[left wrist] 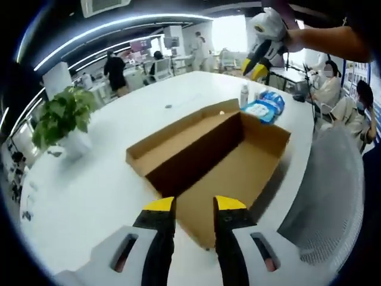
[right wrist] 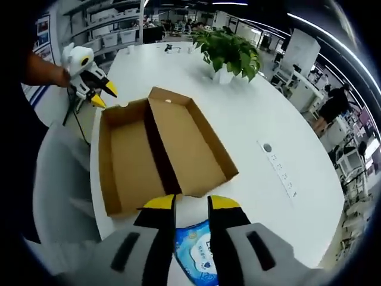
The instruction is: Operate the shoe box by opening the lid, removing the specified soft item, and placing it in the target area until the item is outside and the box remains undamaged.
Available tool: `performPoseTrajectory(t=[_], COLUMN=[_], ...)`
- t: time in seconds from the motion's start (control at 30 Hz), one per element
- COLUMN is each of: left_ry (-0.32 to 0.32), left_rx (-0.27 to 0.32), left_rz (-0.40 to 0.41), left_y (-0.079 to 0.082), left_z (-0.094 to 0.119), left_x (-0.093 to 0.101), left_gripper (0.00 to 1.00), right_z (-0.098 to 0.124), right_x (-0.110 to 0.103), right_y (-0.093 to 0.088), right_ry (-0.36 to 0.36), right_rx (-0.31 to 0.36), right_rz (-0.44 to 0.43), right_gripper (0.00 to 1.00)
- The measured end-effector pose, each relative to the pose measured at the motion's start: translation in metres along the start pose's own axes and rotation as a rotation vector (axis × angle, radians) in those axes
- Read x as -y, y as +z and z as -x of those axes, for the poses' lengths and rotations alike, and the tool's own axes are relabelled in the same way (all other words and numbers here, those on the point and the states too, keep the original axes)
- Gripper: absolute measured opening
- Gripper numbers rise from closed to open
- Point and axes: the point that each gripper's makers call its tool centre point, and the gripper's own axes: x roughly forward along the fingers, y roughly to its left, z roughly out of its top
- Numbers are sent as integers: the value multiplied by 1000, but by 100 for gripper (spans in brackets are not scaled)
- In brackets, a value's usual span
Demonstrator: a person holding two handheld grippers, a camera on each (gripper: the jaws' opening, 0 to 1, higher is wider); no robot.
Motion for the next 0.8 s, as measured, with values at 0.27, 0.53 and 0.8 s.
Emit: performPoseTrajectory(t=[0.27,0.53,0.8], left_ry=[20,14,17], left_rx=[-134,-177,-183], left_rz=[120,240,486], left_y=[-40,-45,-48], left_z=[0,-10,-15], left_x=[-2,-2,2], left_gripper=[18,17,15], right_z=[-1,2,5], right_x=[-13,-21,-20], right_y=[-4,3,8], right_ry=[7,-5,-22], right_rx=[9,44,96], right_rz=[-32,-70,-112], right_gripper=[17,16,14])
